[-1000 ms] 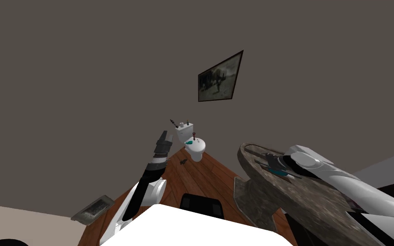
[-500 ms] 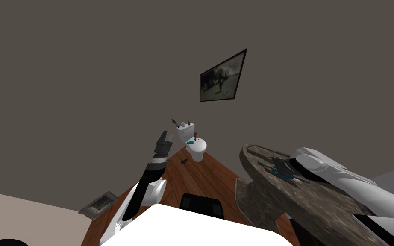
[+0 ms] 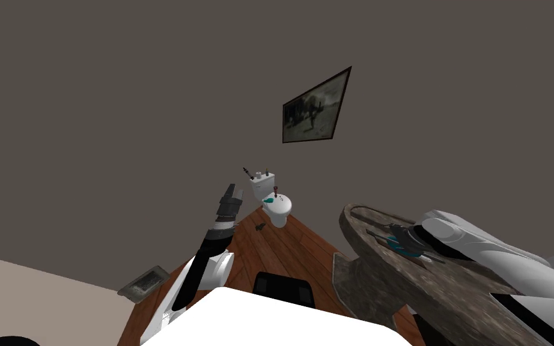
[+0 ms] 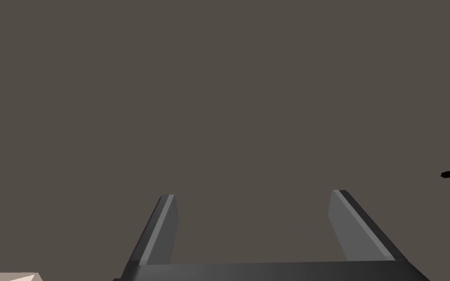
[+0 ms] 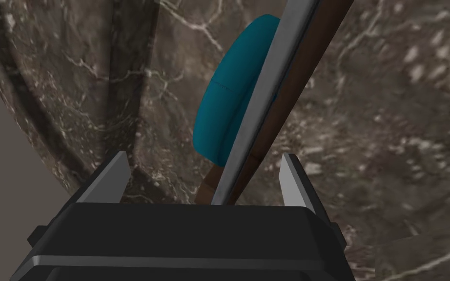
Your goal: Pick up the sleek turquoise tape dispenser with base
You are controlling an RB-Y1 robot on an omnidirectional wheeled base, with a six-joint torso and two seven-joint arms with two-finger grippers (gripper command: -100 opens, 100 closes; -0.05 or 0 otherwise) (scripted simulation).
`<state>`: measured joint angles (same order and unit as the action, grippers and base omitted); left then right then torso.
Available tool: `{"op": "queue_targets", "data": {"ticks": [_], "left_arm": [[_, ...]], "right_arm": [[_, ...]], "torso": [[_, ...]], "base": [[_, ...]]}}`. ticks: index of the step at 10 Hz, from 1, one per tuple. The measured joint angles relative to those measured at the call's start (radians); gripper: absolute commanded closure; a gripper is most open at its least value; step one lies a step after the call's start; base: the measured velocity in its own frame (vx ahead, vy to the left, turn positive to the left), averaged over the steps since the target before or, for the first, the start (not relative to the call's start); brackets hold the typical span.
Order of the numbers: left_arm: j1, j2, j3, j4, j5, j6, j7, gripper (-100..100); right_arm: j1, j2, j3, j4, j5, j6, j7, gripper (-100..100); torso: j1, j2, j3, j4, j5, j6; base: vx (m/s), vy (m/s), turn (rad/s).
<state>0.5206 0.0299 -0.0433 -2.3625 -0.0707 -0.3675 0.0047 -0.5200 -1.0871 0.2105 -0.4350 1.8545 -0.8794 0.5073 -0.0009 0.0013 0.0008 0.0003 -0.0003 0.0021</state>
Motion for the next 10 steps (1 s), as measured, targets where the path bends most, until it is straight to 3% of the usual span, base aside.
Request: {"op": "queue_targets", "data": {"ticks": [5,7,10], "left_arm": [[0.0,0.0,0.0,0.0,0.0,0.0,0.0,0],[0.0,0.0,0.0,0.0,0.0,0.0,0.0,0],[0.0,0.0,0.0,0.0,0.0,0.0,0.0,0]], "right_arm": [[0.036,-0.056,0.142,-0.032,-0.136,0.067,-0.084,-100],[0.059,-0.075,0.195,-0.072,-0.174,0.084,-0.129,-100],[0.065,-0.102,0.284,-0.067,-0.256,0.122,-0.164,-100]], "torso": [[-0.004,0.004,0.002,0.001,-0.001,-0.001],[-0.003,0.002,0.001,0.001,-0.001,0.0],[-0.005,0.003,0.002,0.001,-0.001,-0.001]], "base": [[-0.065,-0.045,0.155],[-0.031,-0.02,0.125],[-0.066,-0.042,0.151]]}}
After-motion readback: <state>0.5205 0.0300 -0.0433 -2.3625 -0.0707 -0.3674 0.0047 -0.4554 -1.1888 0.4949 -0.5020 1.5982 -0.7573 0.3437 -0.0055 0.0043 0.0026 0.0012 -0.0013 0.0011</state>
